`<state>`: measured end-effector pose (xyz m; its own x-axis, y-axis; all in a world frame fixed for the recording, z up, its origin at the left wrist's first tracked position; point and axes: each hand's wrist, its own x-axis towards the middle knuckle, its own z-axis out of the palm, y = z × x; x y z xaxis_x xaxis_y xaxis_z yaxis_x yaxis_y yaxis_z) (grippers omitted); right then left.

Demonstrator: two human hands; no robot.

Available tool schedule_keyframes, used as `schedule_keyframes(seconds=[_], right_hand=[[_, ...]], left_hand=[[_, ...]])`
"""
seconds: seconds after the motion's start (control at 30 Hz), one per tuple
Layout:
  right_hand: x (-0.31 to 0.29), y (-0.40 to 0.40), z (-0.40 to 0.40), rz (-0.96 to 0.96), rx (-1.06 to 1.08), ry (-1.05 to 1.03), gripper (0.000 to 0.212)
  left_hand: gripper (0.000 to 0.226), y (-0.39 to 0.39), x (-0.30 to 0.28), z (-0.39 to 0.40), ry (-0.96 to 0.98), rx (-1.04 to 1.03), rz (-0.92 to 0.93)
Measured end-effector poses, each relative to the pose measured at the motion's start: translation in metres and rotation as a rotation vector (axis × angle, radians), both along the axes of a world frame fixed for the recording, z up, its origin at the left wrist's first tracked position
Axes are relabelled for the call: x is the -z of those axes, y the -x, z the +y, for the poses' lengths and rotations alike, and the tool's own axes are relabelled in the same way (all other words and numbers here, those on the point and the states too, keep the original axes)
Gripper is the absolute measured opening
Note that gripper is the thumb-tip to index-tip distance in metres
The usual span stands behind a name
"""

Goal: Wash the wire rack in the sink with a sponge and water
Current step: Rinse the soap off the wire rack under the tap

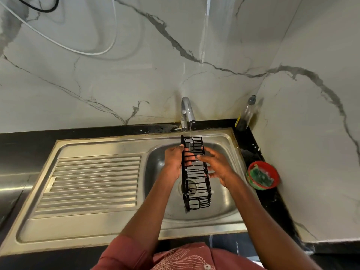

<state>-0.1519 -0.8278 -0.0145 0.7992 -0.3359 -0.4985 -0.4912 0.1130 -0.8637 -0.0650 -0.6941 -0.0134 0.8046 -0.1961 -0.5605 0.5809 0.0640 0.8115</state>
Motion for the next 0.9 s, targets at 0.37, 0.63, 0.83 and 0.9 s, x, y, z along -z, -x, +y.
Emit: schedule_keyframes(seconds=[0.37, 0.63, 0.83, 0.9], right_hand=[[0.007, 0.012, -0.011, -0.056, 0.162, -0.002, 0.062], [0.000, 0.005, 0.001, -0.080, 0.093, 0.030, 0.057], [0.009, -0.003, 0.002, -0.067, 0.172, -0.025, 0.055], [0.009, -0.008, 0.002, -0.075, 0.208, -0.046, 0.052]], left_hand=[[0.023, 0.006, 0.003, 0.000, -0.040, 0.215, -0.107], [0.020, 0.001, 0.006, 0.017, -0.073, 0.160, -0.135], [0.018, 0.002, 0.000, 0.020, -0.015, 0.182, -0.163], [0.023, 0.002, -0.003, 0.019, 0.026, 0.221, -0.183]])
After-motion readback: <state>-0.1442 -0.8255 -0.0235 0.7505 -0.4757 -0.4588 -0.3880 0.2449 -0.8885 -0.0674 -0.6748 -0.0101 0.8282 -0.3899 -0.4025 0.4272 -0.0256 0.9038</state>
